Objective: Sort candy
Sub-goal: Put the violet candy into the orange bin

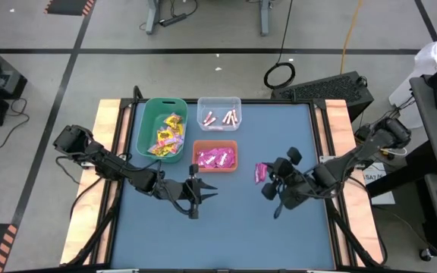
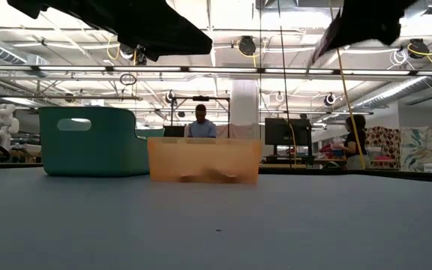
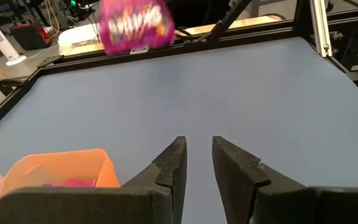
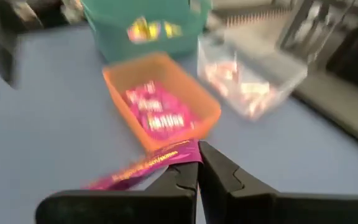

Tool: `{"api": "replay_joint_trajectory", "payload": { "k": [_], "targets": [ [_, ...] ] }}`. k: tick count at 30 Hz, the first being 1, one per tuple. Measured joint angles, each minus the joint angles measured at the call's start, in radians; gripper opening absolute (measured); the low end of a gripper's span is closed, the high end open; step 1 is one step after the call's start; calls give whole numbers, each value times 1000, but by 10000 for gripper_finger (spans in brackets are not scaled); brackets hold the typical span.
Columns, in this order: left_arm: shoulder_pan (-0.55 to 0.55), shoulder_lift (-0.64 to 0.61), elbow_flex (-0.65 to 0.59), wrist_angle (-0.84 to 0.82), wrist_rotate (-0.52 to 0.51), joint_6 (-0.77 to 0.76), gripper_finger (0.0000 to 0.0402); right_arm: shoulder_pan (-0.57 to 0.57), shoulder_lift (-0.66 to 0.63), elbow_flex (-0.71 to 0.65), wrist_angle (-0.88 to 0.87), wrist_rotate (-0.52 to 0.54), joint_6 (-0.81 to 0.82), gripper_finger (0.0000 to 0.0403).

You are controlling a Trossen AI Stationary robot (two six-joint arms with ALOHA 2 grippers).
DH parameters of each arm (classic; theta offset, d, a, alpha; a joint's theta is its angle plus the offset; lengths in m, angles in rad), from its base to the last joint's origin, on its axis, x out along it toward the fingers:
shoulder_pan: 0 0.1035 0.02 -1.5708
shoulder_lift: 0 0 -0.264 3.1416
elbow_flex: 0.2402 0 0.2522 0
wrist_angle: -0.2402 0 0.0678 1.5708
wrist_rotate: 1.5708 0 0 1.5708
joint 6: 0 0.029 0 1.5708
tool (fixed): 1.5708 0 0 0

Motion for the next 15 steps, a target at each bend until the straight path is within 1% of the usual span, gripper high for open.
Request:
{"api": "replay_joint_trajectory", "payload": {
  "k": [3,6,12,15],
  "targets": [
    [0,0,0,0,1,0,85,-29,0,-22,-27,-99,30,0],
    [0,0,0,0,1,0,85,-44,0,-28,-32,-170,10,0],
    [0,0,0,0,2,0,85,-46,0,-28,1,-171,-37,0],
    [0,0,0,0,2,0,85,-52,0,-28,57,-169,-125,0]
  ]
}}
